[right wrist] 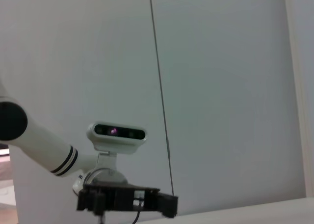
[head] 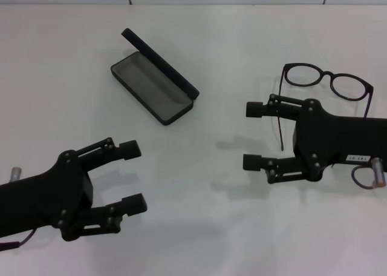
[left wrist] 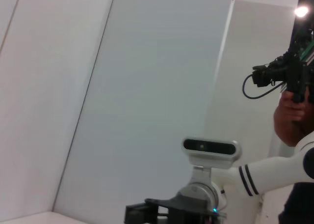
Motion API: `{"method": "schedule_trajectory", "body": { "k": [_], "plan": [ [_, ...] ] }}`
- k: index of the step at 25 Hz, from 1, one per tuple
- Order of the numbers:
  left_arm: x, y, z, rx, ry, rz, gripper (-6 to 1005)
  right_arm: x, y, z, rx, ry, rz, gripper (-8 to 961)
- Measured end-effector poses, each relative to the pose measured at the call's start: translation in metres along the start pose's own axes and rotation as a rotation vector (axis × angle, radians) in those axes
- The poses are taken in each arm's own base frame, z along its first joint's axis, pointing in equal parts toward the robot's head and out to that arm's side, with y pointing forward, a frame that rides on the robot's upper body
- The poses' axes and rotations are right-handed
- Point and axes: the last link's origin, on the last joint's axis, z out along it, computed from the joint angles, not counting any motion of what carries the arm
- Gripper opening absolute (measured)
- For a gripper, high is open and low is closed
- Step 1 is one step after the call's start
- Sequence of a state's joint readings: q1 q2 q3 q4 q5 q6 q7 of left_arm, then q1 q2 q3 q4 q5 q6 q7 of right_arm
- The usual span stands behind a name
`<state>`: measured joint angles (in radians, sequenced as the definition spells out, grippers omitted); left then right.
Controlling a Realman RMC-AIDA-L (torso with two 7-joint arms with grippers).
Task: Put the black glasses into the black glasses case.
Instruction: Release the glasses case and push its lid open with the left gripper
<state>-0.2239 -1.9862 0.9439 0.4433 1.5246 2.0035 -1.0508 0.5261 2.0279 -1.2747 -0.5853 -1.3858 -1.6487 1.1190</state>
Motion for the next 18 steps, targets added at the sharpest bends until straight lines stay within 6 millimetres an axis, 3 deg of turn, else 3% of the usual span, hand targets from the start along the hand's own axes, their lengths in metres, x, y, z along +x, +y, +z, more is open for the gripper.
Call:
{"method": "schedule_trajectory", "body": {
  "k": [18],
  "plan": [
    [-0.0022,-0.0056,-0.0016,0.088,0.023,0.023,864,0.0067,0.0091,-0.0050,-0.013,0.001,-0.038,878]
  ]
}}
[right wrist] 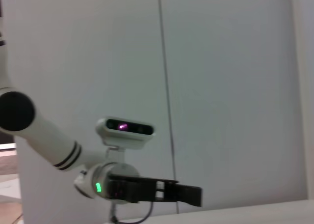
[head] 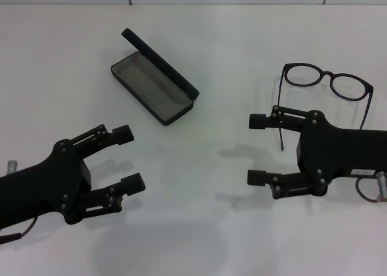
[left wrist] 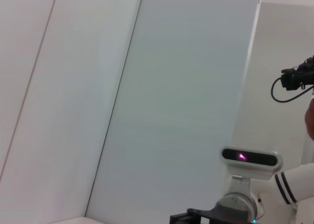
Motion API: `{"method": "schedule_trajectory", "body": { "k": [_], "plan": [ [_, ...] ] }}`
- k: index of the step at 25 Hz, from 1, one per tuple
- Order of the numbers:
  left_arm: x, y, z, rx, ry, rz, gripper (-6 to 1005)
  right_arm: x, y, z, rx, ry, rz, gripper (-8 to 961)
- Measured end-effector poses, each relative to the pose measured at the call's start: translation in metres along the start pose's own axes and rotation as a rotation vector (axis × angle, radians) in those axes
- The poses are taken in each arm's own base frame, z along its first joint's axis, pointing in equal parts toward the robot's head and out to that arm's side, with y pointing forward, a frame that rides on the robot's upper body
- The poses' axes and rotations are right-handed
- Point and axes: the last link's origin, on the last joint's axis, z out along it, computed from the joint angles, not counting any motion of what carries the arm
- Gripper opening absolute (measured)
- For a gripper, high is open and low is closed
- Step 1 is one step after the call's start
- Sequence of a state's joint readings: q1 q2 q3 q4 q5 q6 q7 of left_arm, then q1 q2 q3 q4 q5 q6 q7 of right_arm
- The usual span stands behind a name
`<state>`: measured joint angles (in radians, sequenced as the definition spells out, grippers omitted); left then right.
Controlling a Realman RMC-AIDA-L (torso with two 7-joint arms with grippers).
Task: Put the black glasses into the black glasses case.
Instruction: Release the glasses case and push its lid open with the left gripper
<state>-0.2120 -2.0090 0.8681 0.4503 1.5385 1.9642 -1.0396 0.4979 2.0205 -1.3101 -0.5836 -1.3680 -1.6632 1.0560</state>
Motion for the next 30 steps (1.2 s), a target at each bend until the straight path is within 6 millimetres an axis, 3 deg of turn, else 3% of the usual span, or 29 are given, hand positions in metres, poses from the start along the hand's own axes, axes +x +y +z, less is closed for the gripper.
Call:
{"method": "schedule_trajectory", "body": {
  "k": [6,14,19,23,30],
  "plan": [
    [0.007,-0.010,0.001,0.011,-0.022,0.016,862,0.004,0.003,0.003,-0.059,0.065,-0.010,877],
    [0.058,-0.055,0.005,0.039,-0.205,0.081,861,0.011,0.006,0.001,-0.082,0.113,0.029,877],
    [0.100,-0.090,0.024,0.094,-0.436,0.184,860,0.014,0.011,-0.004,-0.072,0.100,0.057,877],
    [0.125,-0.100,0.042,0.108,-0.593,0.307,860,0.016,0.012,-0.008,-0.046,0.089,0.099,877],
    [0.135,-0.098,0.087,0.108,-0.796,0.540,860,0.019,0.013,-0.015,0.006,0.036,0.157,877]
  ]
}}
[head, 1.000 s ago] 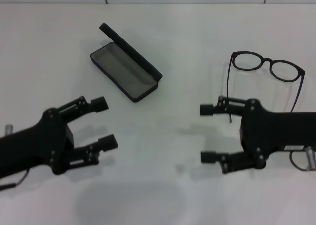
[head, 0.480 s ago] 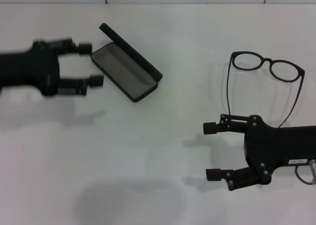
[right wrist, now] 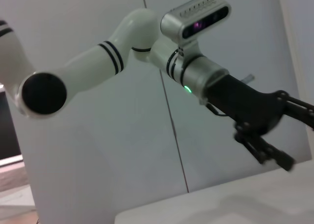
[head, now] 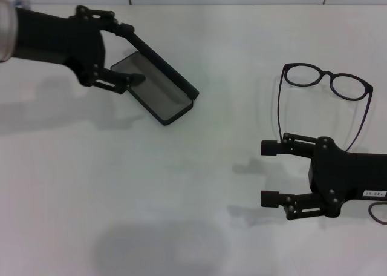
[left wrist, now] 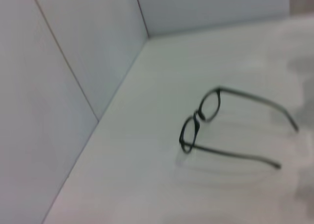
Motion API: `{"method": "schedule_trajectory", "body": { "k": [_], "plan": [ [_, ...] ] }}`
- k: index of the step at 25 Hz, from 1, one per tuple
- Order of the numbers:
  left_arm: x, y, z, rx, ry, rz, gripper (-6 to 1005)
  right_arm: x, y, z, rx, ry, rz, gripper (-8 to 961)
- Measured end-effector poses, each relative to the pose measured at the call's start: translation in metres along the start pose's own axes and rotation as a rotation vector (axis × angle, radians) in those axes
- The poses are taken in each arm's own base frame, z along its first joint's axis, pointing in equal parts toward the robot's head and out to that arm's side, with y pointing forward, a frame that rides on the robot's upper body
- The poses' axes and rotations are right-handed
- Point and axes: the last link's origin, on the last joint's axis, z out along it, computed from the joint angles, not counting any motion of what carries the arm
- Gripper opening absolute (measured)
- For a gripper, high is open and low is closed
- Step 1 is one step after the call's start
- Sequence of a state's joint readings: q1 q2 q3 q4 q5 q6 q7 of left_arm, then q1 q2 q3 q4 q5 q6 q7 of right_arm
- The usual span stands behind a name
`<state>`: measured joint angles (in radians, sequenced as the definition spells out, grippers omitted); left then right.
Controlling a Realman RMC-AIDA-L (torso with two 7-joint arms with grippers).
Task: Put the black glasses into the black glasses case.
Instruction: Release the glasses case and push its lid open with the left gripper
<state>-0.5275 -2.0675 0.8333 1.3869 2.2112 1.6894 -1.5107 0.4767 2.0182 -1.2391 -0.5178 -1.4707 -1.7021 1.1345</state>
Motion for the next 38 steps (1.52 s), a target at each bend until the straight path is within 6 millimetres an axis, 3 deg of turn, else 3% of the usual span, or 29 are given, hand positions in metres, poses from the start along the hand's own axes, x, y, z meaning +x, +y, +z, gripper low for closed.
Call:
{"method": "schedule_trajectory", "body": {
  "k": [5,13,24,38],
  "plan": [
    [0.009,-0.004,0.031,0.047,-0.133,0.160,859,0.001,0.001,-0.002,0.010,-0.018,0.013,877],
    [0.005,0.000,0.071,0.119,-0.277,0.351,859,0.005,0.003,-0.004,0.024,-0.033,0.040,876],
    [-0.007,-0.002,0.096,0.161,-0.375,0.439,858,0.005,0.004,-0.003,0.026,-0.047,0.052,876],
    [-0.011,0.005,0.119,0.179,-0.389,0.502,563,0.004,0.005,-0.002,0.022,-0.063,0.055,876]
  ]
}}
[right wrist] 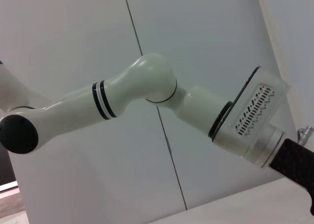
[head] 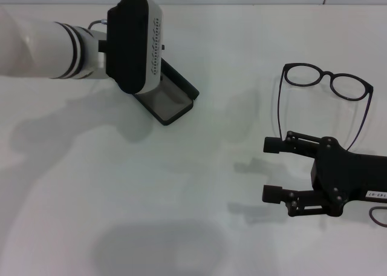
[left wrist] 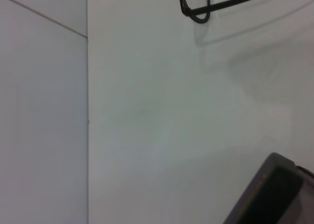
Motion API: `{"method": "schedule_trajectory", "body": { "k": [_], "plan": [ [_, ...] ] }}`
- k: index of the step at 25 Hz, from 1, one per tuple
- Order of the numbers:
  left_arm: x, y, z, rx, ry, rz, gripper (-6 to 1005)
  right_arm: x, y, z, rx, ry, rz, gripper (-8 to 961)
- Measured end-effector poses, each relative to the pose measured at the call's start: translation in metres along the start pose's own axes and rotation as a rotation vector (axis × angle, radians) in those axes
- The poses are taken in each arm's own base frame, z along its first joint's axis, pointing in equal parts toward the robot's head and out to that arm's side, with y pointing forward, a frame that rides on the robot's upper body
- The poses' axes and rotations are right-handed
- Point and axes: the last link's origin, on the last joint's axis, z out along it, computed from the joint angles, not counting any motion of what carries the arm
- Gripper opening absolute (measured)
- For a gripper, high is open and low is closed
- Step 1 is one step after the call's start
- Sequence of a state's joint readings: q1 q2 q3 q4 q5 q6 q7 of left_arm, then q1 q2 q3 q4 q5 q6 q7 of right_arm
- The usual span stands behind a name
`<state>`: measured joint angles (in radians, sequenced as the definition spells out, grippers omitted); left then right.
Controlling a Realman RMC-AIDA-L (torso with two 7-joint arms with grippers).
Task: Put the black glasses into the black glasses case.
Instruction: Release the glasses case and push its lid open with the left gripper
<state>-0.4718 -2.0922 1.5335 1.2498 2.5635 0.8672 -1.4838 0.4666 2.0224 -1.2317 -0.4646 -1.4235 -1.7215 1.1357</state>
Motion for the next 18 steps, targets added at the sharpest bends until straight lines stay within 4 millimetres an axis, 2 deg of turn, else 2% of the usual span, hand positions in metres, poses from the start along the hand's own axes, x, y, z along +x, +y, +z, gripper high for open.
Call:
{"method": "schedule_trajectory", "body": {
  "k": [5,18],
  "plan": [
    [0.005,-0.001,0.003,0.006,0.011,-0.001,572,0.001,0.000,0.000,0.001,-0.001,0.003,876],
    [0.013,0.000,0.007,0.021,0.018,0.012,409,0.002,0.000,0.000,0.009,-0.014,0.013,875]
  ]
}}
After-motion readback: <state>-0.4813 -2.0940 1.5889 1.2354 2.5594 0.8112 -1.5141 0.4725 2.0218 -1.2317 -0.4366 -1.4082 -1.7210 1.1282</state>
